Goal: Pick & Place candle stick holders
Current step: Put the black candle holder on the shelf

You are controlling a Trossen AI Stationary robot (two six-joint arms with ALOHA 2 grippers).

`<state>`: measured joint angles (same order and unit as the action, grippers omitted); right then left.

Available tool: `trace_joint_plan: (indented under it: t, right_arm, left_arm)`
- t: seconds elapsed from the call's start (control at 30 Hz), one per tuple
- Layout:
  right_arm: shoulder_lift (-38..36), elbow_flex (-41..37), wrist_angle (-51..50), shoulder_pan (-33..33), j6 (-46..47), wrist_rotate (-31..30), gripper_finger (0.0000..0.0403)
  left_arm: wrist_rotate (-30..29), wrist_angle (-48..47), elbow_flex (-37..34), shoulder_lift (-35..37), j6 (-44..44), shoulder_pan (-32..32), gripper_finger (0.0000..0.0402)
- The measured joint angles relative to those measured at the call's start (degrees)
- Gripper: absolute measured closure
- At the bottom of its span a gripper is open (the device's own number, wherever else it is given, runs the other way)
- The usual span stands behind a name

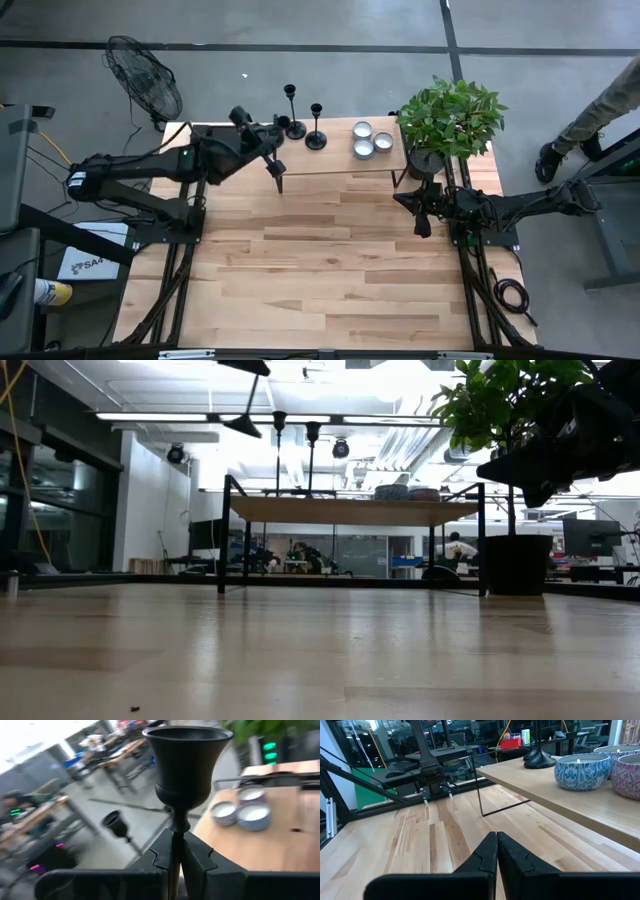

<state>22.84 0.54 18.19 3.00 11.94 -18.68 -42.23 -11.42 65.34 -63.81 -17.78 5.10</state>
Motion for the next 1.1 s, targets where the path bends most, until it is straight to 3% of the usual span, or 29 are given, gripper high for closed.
trace_joint_plan:
  t: [0.23, 0.43, 0.63, 1.1]
  right_arm:
    - [0.0, 0.0, 0.0, 0.0, 0.0, 0.0, 0.0398]
    - [0.0, 0.0, 0.0, 0.0, 0.0, 0.0, 0.0398]
    - [0.0, 0.0, 0.0, 0.0, 0.0, 0.0, 0.0398]
    - [0.0, 0.0, 0.0, 0.0, 0.0, 0.0, 0.0398]
  left_arm:
    - [18.5, 1.0, 0.0, 0.0, 1.8, 6.5, 0.0385]
    - [27.5, 1.3, -0.3, 0.0, 5.2, 9.4, 0.0385]
    - [29.1, 2.3, -2.4, 0.0, 6.5, 9.7, 0.0385]
    - [31.3, 16.5, -11.0, 0.0, 11.5, 9.6, 0.0385]
